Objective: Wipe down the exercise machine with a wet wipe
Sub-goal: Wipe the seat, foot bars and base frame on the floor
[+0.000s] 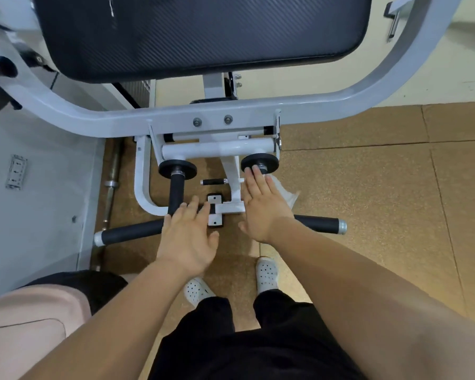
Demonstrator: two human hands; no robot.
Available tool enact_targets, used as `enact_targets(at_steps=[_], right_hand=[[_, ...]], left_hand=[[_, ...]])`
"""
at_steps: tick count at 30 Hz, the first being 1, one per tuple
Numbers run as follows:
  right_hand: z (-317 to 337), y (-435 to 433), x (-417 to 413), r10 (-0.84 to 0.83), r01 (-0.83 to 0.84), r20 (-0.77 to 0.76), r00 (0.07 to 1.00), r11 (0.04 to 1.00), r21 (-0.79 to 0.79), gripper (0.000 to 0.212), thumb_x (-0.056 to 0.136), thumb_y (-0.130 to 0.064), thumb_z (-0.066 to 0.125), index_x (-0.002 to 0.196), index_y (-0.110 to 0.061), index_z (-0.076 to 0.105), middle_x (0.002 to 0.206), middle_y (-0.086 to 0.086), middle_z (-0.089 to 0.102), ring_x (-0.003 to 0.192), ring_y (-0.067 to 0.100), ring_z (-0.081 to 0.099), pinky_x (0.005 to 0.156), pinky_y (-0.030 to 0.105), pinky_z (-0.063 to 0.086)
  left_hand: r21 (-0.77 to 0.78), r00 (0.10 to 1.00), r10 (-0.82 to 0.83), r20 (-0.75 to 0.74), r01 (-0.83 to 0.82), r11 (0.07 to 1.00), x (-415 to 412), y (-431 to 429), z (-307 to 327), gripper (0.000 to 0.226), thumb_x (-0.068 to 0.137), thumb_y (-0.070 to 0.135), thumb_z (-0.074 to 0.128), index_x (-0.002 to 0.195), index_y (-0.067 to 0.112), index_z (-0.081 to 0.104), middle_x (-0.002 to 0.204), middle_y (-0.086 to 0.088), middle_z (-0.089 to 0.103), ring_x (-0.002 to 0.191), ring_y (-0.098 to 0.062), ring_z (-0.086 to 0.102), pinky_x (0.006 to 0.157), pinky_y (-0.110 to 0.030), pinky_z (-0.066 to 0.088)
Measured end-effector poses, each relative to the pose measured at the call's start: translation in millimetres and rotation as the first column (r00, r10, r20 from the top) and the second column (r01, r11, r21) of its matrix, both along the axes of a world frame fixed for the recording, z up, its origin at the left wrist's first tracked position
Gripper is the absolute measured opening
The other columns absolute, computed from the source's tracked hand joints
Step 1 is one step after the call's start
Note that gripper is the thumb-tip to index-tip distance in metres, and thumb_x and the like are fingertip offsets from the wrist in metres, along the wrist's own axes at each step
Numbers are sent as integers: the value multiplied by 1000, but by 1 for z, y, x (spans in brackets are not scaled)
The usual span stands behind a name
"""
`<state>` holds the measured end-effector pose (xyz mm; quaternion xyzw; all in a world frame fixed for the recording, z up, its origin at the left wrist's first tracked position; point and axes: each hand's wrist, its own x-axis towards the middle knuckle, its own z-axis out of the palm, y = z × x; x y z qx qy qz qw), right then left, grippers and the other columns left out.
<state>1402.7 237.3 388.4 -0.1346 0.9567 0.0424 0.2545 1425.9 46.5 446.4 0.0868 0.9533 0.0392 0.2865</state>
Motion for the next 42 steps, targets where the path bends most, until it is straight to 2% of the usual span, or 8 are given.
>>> enact_targets(at_steps=[10,21,24,27,32,34,38,42], right_hand=[[10,21,85,113,-110,-53,992,993,48,89,105,-42,34,153,0,-27,155,24,-46,145,40,-41,124,54,-17],[2,-17,4,-130,131,-45,990,991,27,68,102,-39,41,160,-5,26,166,17,-29,153,39,-28,126,50,15],[-1,-31,21,-251,258,-141,958,965,36,61,105,-20,36,161,-2,20,168,18,-24,156,38,-21,123,45,26],[-3,-35,42,-337,324,-213,917,941,-93,60,101,1,41,159,-1,26,172,17,-3,159,33,-3,122,46,29],[-33,-42,77,9,-135,-492,870,966,-222,51,90,6,42,139,8,56,152,27,47,143,44,44,115,60,38],[-46,-56,76,47,-204,-499,865,943,-264,53,90,0,39,140,6,55,152,25,48,144,41,42,117,54,32],[-104,-63,54,-8,-139,-478,878,952,-272,70,75,-3,81,141,3,57,152,22,49,143,37,45,116,50,27],[-175,-44,27,-72,-115,-413,908,904,-411,70,97,-24,64,157,-1,35,169,17,20,158,30,8,127,47,17]], left_hand=[[-75,992,88,86,-82,994,11,-42,-14,94,98,59,47,162,18,-8,167,-2,-25,156,-23,-13,126,-53,4],[121,999,34,-13,-32,992,13,-71,-19,82,101,53,45,163,17,4,170,1,-12,157,-18,-4,128,-43,7],[146,994,-85,-72,95,985,17,-83,-21,80,102,52,41,163,16,4,170,-3,-15,157,-19,-9,127,-41,0],[215,956,-266,-125,288,933,32,-102,-31,78,101,45,44,162,17,4,169,-3,-18,153,-17,-21,124,-40,-13],[268,853,-490,-177,521,810,44,-117,-54,71,100,42,41,162,18,16,167,0,-9,155,-16,-10,124,-35,-14],[283,878,-465,-114,478,832,44,-114,-68,71,103,42,38,162,22,4,168,2,-17,155,-14,-17,123,-33,-18],[254,942,-322,-94,335,907,28,-99,-114,73,102,45,42,163,24,9,170,3,-9,157,-16,-6,122,-30,-10],[242,976,-202,-80,215,946,-3,-75,-183,74,101,47,47,163,27,11,171,3,-2,157,-18,3,123,-31,5]])
